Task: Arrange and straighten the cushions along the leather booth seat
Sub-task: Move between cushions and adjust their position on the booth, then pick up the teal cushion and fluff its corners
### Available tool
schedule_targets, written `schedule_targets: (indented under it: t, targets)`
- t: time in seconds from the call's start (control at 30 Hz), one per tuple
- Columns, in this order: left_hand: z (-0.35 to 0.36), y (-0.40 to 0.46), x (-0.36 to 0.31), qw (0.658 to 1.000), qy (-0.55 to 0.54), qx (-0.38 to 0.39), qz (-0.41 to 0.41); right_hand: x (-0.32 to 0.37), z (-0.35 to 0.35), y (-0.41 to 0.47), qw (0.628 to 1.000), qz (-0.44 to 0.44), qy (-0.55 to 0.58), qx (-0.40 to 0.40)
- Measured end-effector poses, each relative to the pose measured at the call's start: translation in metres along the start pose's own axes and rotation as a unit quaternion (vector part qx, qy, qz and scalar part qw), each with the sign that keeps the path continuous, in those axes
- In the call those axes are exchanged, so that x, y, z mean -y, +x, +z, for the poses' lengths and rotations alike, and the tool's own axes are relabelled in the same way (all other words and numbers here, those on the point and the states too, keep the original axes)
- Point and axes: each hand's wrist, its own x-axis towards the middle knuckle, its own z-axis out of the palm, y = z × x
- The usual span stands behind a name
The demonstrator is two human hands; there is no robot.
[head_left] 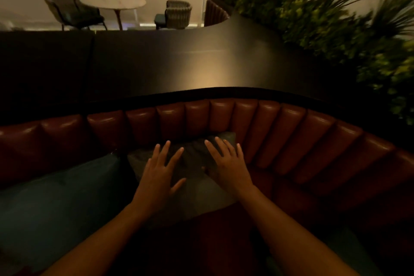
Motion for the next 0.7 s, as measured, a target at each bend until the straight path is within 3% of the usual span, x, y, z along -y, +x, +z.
schedule_targets:
  t: [0.23,0.47,0.7]
  targets:
    - [-0.017,-0.023,-0.042,0.994,-0.030,0.002,0.101,-0.010,-0.042,-0.094,0.995,0.094,0.010,-0.015]
    - [0.020,-0.044,-0.137,0.973,-0.108,0.055,0.197,-0.069,-0.064,-0.210,0.976,0.207,-0.013,0.070]
    - [0.071,-0.073,-0.228,0.942,-0.135,0.115,0.283,-0.129,-0.057,-0.314,0.948,0.308,-0.019,0.078]
